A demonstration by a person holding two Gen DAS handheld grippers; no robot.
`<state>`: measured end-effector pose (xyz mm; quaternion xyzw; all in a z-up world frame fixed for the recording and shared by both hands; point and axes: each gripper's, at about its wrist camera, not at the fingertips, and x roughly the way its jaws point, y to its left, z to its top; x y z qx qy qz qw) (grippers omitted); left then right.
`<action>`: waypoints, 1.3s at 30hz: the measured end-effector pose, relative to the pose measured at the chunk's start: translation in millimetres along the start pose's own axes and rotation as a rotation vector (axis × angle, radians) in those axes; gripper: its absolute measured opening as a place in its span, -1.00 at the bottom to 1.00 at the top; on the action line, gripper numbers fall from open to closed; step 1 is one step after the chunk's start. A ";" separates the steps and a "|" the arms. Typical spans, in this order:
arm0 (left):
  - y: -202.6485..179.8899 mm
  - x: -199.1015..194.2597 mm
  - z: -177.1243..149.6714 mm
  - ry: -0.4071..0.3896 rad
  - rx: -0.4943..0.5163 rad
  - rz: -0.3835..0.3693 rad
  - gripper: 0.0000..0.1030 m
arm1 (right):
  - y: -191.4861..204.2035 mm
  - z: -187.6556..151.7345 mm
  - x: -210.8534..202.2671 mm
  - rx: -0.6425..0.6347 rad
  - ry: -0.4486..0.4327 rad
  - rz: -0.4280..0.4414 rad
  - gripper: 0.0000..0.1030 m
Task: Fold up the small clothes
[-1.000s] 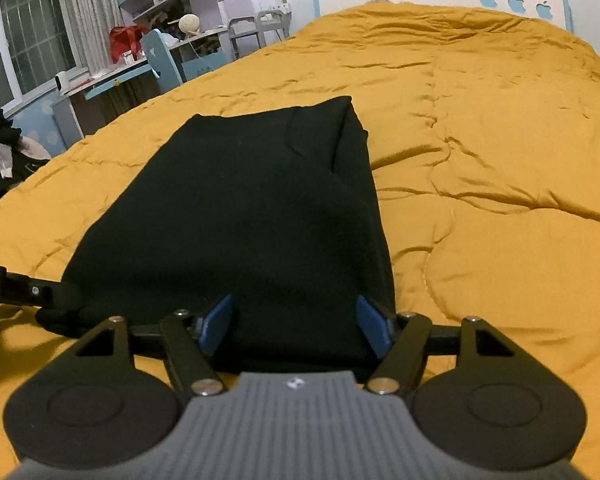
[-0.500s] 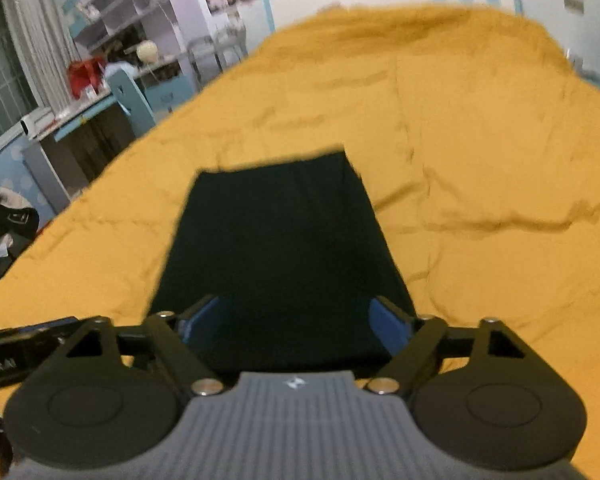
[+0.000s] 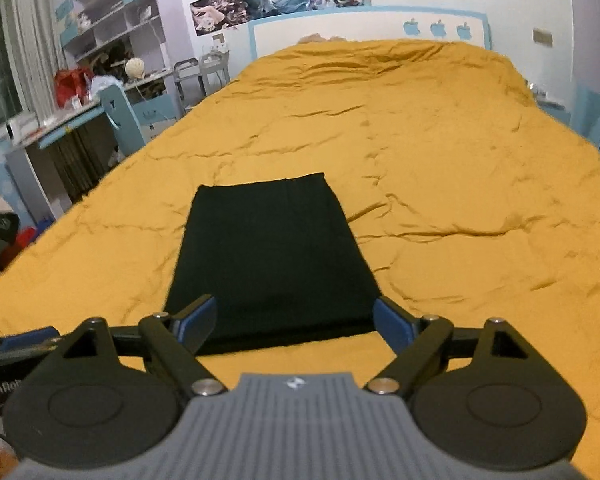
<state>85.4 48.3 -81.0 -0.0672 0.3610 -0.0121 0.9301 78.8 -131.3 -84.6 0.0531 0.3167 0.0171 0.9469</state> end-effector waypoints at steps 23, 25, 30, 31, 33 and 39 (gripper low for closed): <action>7.7 11.6 -8.4 0.078 -0.038 0.029 0.50 | 17.5 -9.8 10.7 -0.071 0.049 -0.046 0.58; 7.3 12.5 -7.9 0.082 -0.034 0.031 0.50 | 17.7 -10.8 12.1 -0.070 0.054 -0.047 0.59; 6.0 13.4 -7.2 0.089 -0.029 0.037 0.50 | 15.8 -11.5 16.3 -0.058 0.070 -0.044 0.58; 5.4 14.0 -6.6 0.091 -0.028 0.038 0.49 | 16.1 -11.7 16.6 -0.059 0.071 -0.045 0.58; 5.5 14.0 -6.4 0.094 -0.028 0.037 0.49 | 15.8 -10.3 17.0 -0.061 0.073 -0.046 0.58; 5.9 12.9 -5.5 0.085 -0.021 0.033 0.49 | 15.0 -10.0 15.7 -0.055 0.067 -0.047 0.58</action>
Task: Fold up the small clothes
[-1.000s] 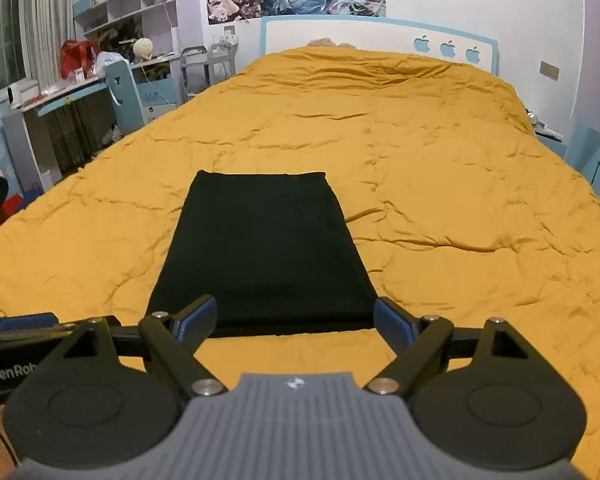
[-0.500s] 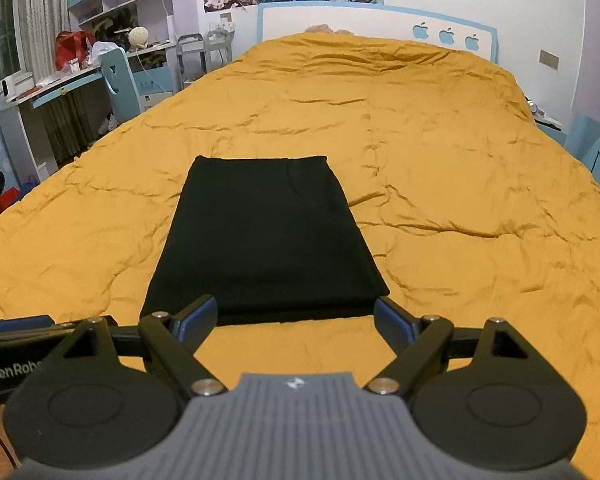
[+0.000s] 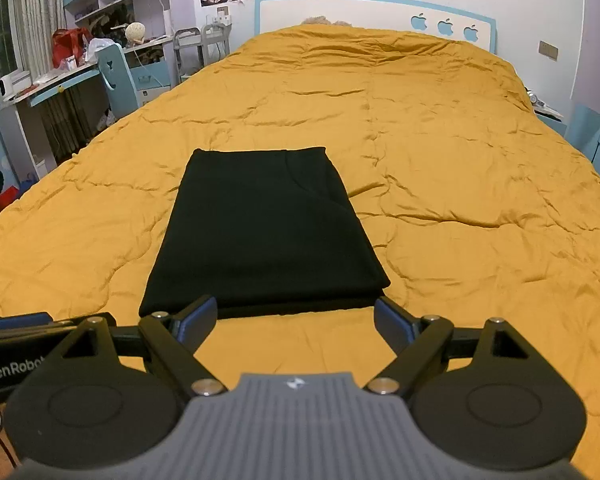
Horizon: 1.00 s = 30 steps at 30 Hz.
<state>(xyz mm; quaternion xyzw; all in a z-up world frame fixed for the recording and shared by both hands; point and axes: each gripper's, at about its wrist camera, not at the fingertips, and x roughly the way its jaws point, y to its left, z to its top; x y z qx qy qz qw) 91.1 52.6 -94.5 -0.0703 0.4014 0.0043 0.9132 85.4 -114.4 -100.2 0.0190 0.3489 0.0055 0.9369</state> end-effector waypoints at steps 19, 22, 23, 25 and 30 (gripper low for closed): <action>4.5 -0.4 3.8 0.005 0.003 -0.007 0.49 | 4.8 0.5 -7.3 -0.002 -0.004 -0.018 0.58; 4.6 -0.7 4.9 0.010 0.004 -0.006 0.48 | 5.2 0.2 -7.9 0.000 -0.001 -0.016 0.58; 4.9 -0.7 5.8 0.012 0.004 -0.007 0.48 | 4.7 0.7 -8.3 0.000 -0.001 -0.015 0.58; 4.9 -0.8 6.9 0.013 0.005 -0.009 0.48 | 4.6 1.0 -8.6 0.000 -0.002 -0.016 0.58; 5.9 -0.7 7.3 0.022 -0.004 -0.010 0.48 | 4.3 1.6 -9.6 -0.003 0.000 -0.016 0.58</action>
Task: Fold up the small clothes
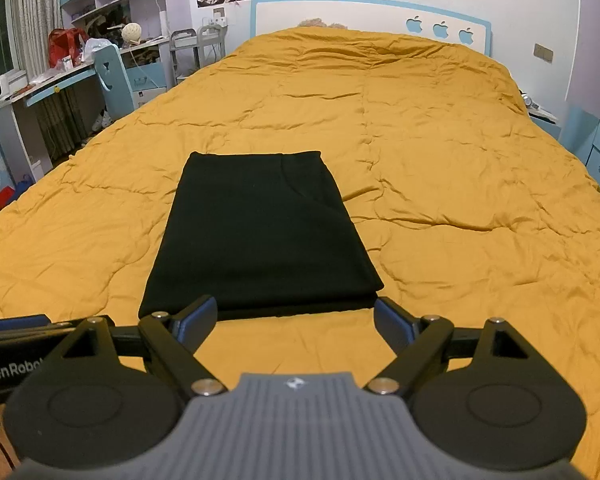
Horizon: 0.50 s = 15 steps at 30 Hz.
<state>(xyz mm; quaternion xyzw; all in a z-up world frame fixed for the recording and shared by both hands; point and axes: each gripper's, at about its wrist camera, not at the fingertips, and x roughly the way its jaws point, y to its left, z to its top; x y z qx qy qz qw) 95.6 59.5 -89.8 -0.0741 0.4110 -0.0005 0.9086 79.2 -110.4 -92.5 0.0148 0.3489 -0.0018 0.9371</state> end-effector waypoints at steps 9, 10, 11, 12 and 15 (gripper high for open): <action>0.6 2.8 0.5 0.012 0.009 0.012 0.48 | 4.3 -1.3 -0.2 -0.012 0.004 -0.008 0.58; 0.4 3.1 1.3 0.014 0.010 0.012 0.48 | 4.4 -1.6 -0.4 -0.012 0.005 -0.008 0.58; 0.9 3.2 1.3 0.014 0.011 0.012 0.48 | 4.6 -1.9 -0.6 -0.012 0.006 -0.008 0.58; 0.6 3.1 1.1 0.015 0.011 0.012 0.48 | 4.3 -1.9 -0.8 -0.012 0.006 -0.008 0.58; 1.1 3.5 1.5 0.022 0.003 0.008 0.48 | 4.2 -1.8 -0.8 -0.011 0.006 -0.009 0.58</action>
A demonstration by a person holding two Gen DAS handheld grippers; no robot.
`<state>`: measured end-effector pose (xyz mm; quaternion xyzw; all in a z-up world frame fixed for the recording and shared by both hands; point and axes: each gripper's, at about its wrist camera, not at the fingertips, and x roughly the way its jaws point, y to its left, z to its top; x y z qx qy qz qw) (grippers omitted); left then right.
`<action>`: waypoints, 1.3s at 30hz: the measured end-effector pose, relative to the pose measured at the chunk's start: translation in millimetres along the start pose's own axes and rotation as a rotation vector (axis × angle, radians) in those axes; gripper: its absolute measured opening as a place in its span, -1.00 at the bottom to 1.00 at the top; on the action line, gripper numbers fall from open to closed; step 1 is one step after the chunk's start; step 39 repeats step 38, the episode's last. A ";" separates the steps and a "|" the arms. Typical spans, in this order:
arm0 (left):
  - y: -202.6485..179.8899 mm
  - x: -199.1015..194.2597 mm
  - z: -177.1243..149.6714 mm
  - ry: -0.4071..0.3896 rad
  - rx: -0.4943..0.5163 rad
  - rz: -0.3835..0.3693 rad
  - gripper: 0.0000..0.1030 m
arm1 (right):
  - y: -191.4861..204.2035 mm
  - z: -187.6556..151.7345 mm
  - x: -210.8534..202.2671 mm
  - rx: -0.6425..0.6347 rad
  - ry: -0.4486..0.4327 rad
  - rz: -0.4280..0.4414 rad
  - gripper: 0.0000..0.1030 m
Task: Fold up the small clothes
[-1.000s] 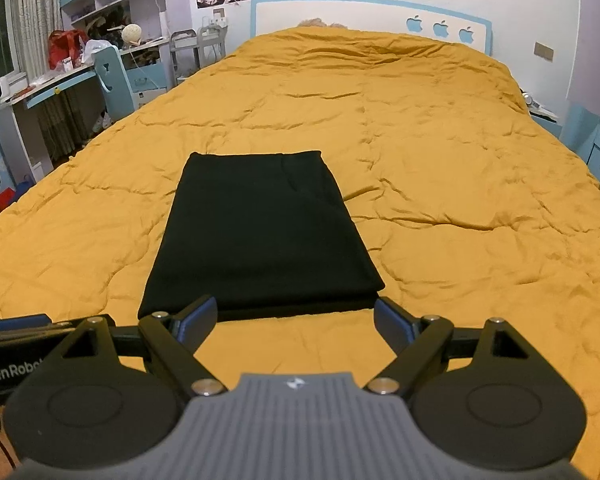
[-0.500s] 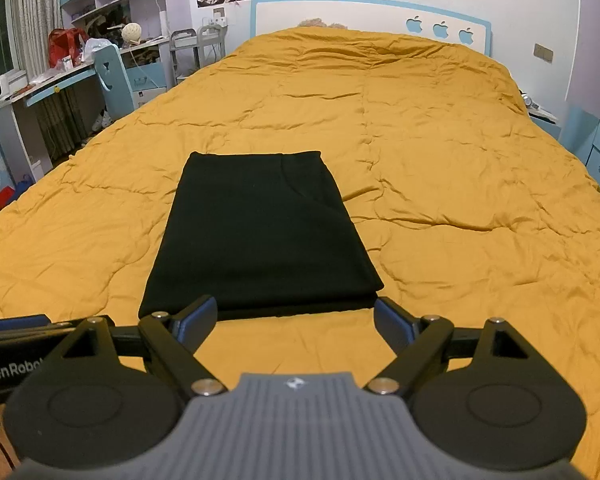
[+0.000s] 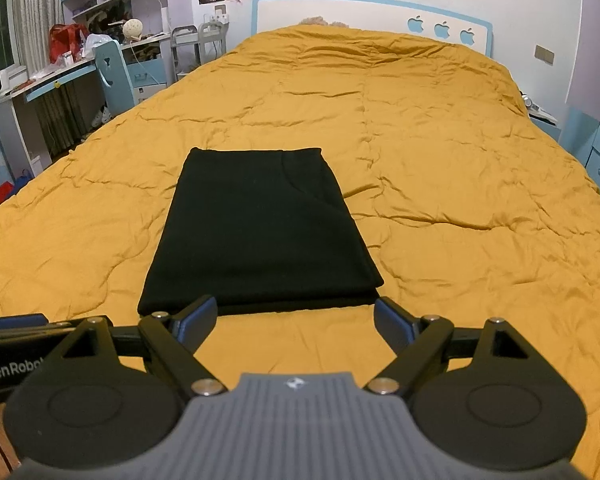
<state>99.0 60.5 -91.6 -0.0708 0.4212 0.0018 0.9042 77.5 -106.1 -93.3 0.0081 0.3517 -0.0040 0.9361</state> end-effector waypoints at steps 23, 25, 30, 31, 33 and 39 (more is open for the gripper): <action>-3.3 4.4 -1.1 0.031 0.013 0.024 0.48 | -0.3 -3.3 4.9 -0.004 0.021 -0.013 0.58; -4.6 3.7 -1.8 0.028 0.018 0.029 0.48 | -0.3 -3.6 5.4 -0.001 0.023 -0.011 0.58; -5.4 3.1 -2.6 0.023 0.022 0.033 0.48 | -1.4 -3.6 6.0 0.000 0.025 -0.010 0.58; -5.2 3.0 -2.4 0.022 0.023 0.034 0.48 | -1.4 -3.6 5.7 0.000 0.024 -0.011 0.58; -5.4 2.6 -2.3 0.019 0.026 0.037 0.48 | -2.1 -3.4 6.0 -0.002 0.022 -0.011 0.58; -5.4 2.2 -2.8 0.013 0.037 0.039 0.47 | -1.5 -4.0 5.7 -0.003 0.025 -0.013 0.58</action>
